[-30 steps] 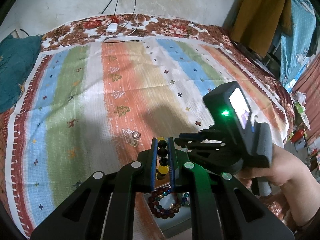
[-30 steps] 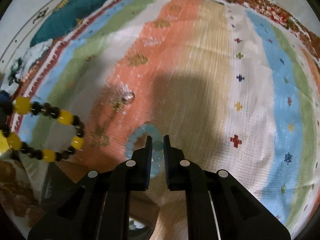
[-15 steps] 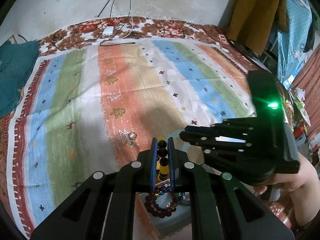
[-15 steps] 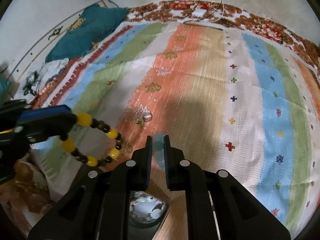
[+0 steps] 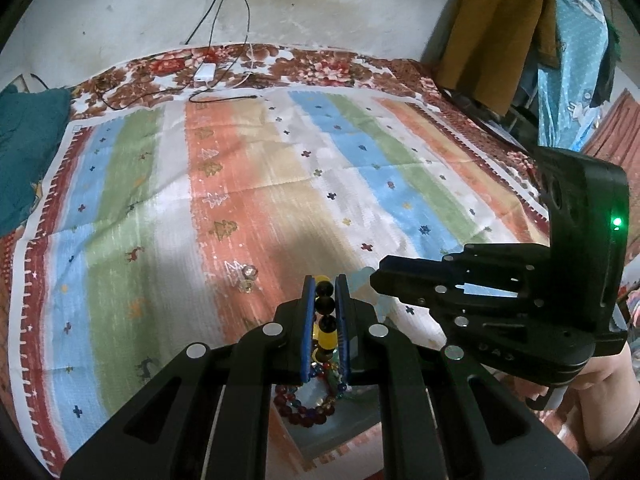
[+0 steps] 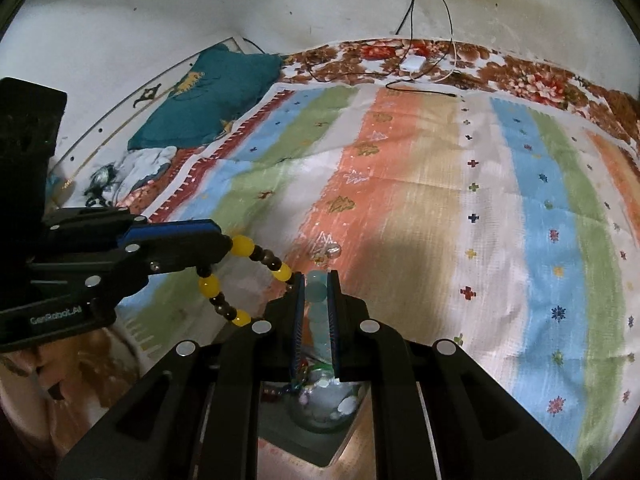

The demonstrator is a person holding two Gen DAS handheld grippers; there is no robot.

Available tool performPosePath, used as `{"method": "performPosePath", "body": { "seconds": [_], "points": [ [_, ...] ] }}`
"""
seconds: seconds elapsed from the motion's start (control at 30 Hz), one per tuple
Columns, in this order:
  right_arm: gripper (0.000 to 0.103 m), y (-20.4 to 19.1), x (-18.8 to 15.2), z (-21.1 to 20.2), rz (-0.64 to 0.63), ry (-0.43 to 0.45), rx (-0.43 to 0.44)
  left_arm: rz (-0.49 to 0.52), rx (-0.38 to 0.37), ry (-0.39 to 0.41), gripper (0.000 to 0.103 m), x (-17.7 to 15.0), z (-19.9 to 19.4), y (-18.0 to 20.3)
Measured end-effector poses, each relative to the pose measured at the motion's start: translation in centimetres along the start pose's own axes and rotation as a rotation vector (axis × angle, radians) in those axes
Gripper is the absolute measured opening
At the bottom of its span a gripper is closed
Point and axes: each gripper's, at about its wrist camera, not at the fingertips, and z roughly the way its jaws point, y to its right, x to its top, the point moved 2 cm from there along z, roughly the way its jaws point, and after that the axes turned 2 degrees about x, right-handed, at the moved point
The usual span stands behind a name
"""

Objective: Organize jewelry
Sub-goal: 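Lower the blue bracelet into the tin with the right tool while the left tool releases the yellow-black bracelet, then move both open tools over the gold ring and gold pendant on the cloth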

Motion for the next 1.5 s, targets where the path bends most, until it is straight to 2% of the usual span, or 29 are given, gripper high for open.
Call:
{"method": "performPosePath", "body": {
  "seconds": [0.17, 0.43, 0.73, 0.77, 0.83, 0.87, 0.97, 1.03, 1.17, 1.23, 1.27, 1.37, 1.5],
  "points": [
    [0.012, -1.0, -0.5, -1.5, -0.025, 0.028, 0.016, -0.001, -0.004, 0.010, 0.009, -0.3, -0.4, 0.2],
    [0.012, -1.5, -2.1, -2.2, -0.031, 0.011, 0.044, -0.006, -0.023, 0.030, 0.009, -1.8, -1.9, 0.6],
    [0.012, -1.8, -3.5, -1.3, -0.031, -0.049, 0.050, 0.028, -0.015, -0.031, 0.010, -3.2, -1.0, 1.5],
    [0.014, -1.8, -3.5, -1.2, -0.028, -0.052, 0.048, 0.024, -0.006, -0.043, 0.010, -3.2, -0.7, 1.4],
    [0.029, -1.5, -3.6, -1.1, -0.017, -0.056, 0.041, 0.011, 0.013, -0.051, 0.022, -3.3, -0.5, 1.1],
    [0.039, -1.2, -3.5, -1.3, -0.012, -0.048, 0.034, 0.006, 0.027, -0.046, 0.023, -3.2, -0.5, 0.7],
    [0.040, -0.7, -3.4, -1.1, -0.013, -0.051, 0.020, -0.022, 0.049, -0.043, 0.025, -3.0, -0.5, -0.7],
    [0.043, -0.3, -3.3, -0.8, -0.013, -0.058, 0.007, -0.035, 0.066, -0.047, 0.035, -2.9, -0.3, -1.6],
    [0.048, 0.4, -2.8, 0.0, -0.023, -0.075, -0.015, -0.041, 0.110, -0.077, 0.037, -2.7, 0.8, -3.2],
    [0.050, 0.5, -2.5, 0.4, -0.026, -0.079, -0.019, -0.040, 0.126, -0.087, 0.048, -2.5, 1.2, -3.8],
    [0.052, 0.6, -2.3, 0.6, -0.029, -0.080, -0.022, -0.034, 0.132, -0.093, 0.050, -2.4, 1.4, -3.9],
    [0.057, 0.9, -1.7, 1.3, -0.036, -0.090, -0.023, -0.019, 0.143, -0.120, 0.051, -2.3, 2.5, -4.3],
    [0.058, 1.6, -1.4, 2.5, -0.036, -0.120, -0.035, 0.006, 0.162, -0.162, 0.052, -2.2, 4.1, -4.8]
  ]
}}
